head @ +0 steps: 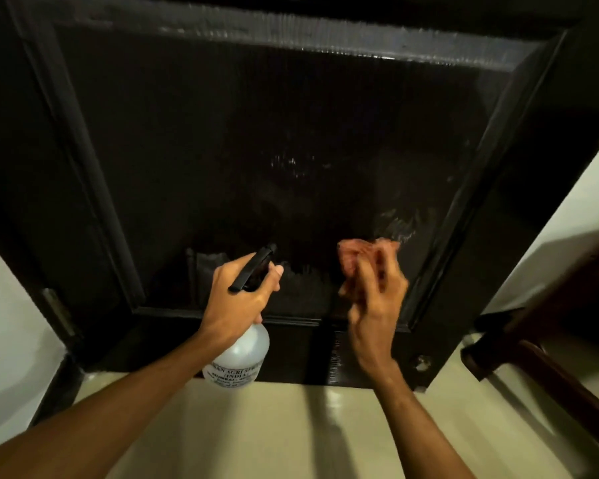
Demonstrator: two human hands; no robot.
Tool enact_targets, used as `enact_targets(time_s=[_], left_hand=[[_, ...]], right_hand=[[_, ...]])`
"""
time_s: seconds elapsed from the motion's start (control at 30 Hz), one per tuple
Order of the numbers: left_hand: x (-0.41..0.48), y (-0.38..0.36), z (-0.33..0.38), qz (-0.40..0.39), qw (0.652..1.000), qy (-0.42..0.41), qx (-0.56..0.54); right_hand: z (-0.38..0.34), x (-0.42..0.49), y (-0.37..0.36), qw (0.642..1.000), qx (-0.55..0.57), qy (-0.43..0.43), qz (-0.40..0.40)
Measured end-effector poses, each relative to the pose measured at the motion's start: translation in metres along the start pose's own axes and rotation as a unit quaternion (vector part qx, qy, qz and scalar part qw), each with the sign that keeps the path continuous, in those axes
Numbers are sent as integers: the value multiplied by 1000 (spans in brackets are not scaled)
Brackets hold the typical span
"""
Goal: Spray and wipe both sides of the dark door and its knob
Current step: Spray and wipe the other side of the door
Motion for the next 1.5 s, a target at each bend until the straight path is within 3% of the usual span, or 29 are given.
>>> enact_targets(time_s=[0.1,0.17,0.27,0.33,0.37,0.47,0.57,0.63,0.7,0.77,0.8,0.93,1.03,1.17,1.23,1.37,1.43,1.5], left_hand=[[-5,-8,-11,-4,1000,5,1],[-6,-12,-14,-5,1000,8,2],[-2,-14,-15,-7,1000,7,5],[-1,-18,-16,-8,1000,9,9],[-1,-21,-17,-8,1000,9,10],[-6,-25,-24,-5,1000,15,10],[-11,-13,-38,12,999,23,19],[-12,0,-50,37,998,40,22],[-13,15,-60,63,996,55,33],[-15,28,-69,77,994,62,49],[-17,36,-72,81,993,62,52],[-20,65,-78,94,992,57,58],[-25,95,-88,114,989,59,68],[-31,117,-96,128,987,61,73],[-34,127,-98,138,986,60,66],[-41,144,-103,160,984,56,58],[-46,159,-109,177,980,68,59],[-48,168,-114,183,978,71,67]], right_hand=[[37,17,42,977,6,-152,151],[30,20,38,971,11,-165,173],[-15,12,-14,998,31,-40,35],[-27,-3,-42,996,33,40,-68],[-22,-6,-42,995,32,53,-78],[24,-9,-8,997,25,-70,32],[41,-20,13,968,-3,-209,141],[15,-21,-8,979,4,-171,110],[-24,-28,-50,996,49,-71,10],[-57,-44,-86,992,76,35,-98],[-64,-47,-95,988,82,61,-115],[-36,-38,-72,995,94,-29,19],[-62,-36,-90,993,103,-56,21],[-140,-46,-151,971,82,153,-166],[-149,-35,-160,966,56,184,-175],[-156,-3,-154,985,14,146,-87],[-184,-12,-172,969,-2,225,-106],[-212,-47,-202,920,2,342,-189]])
Point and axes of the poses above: each hand's wrist, its own x-axis towards the middle knuckle, its own y-axis out of the back of the hand, z = x × y, the point moved 10 cm from there along x, towards the middle knuckle, and after that the axes turned 10 degrees about y, right-handed, at the moved point
